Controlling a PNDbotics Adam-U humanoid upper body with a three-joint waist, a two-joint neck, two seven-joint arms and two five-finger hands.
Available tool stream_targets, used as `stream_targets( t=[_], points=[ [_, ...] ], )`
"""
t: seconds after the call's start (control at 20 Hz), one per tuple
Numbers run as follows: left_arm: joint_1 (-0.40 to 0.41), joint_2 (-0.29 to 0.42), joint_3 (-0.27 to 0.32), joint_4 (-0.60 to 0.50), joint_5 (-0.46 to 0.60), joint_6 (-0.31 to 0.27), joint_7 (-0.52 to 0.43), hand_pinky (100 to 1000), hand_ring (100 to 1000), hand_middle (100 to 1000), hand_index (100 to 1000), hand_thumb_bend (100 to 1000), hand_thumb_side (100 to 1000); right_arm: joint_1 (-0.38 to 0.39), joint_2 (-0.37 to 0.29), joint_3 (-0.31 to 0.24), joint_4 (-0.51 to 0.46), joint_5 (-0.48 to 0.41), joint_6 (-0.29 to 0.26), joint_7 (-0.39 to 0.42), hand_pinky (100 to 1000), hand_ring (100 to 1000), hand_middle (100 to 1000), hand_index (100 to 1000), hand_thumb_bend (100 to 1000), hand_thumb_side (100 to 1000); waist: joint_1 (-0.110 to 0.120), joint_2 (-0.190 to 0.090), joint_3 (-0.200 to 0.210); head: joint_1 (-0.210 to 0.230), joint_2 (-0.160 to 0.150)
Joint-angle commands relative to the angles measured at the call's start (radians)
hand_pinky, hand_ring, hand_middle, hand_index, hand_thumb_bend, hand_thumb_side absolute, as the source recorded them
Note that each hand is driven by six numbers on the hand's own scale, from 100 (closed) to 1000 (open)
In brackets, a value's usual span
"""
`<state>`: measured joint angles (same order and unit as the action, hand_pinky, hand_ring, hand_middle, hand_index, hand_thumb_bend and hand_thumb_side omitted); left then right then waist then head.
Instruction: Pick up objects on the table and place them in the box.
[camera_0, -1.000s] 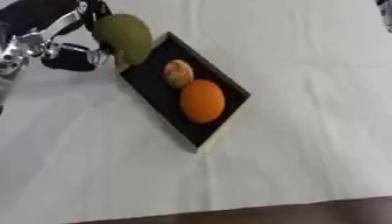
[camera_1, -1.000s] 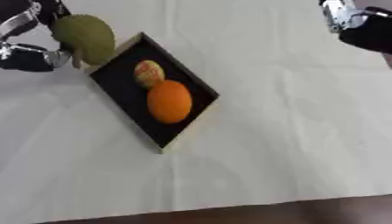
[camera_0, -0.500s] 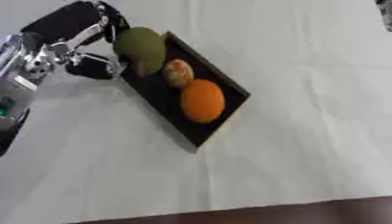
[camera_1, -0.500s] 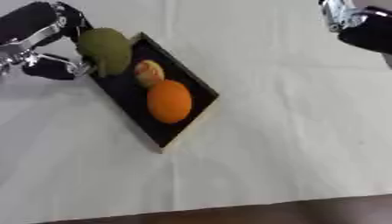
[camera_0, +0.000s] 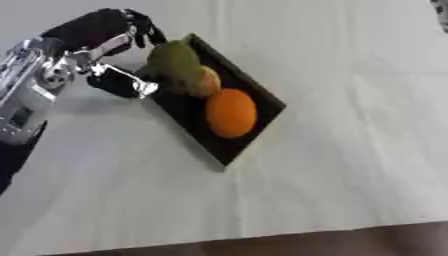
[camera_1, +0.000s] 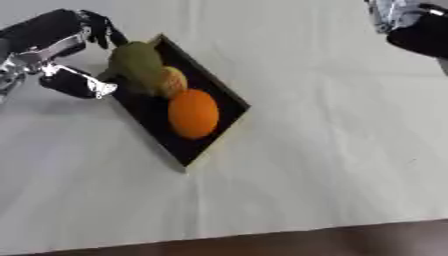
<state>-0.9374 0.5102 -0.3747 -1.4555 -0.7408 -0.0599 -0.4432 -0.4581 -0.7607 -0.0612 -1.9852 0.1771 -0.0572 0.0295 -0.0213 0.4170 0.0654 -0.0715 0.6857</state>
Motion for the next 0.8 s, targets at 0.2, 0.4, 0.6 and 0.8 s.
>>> stream_targets(
  t=[0.2,0.4,0.6,0.8],
  points=[
    [-0.01,0.024,0.036,-0.026,0.003,0.012,-0.023,769,767,783,877,452,449,-0.01,-0.02,-0.015,-0.015,-0.008,0.0,-0.004,912,777,672,785,100,354,-0.001,-0.027,0.002,-0.001,0.007],
    [-0.006,0.035,0.046,-0.053,0.023,0.013,-0.018,767,763,779,875,453,448,-0.008,-0.022,-0.015,-0.015,-0.008,0.001,-0.004,912,777,672,785,100,356,-0.002,-0.028,0.005,-0.002,0.008],
    [-0.003,0.044,0.063,-0.099,0.048,0.02,-0.009,757,751,767,868,433,434,-0.008,-0.022,-0.015,-0.015,-0.008,0.002,-0.003,912,777,672,785,100,352,-0.003,-0.03,0.01,-0.003,0.01],
    [0.005,0.054,0.101,-0.179,0.093,0.052,0.031,735,725,746,841,293,402,-0.009,-0.024,-0.016,-0.015,-0.008,-0.001,-0.005,911,778,672,786,100,334,-0.006,-0.034,0.013,-0.005,0.012]
  ],
)
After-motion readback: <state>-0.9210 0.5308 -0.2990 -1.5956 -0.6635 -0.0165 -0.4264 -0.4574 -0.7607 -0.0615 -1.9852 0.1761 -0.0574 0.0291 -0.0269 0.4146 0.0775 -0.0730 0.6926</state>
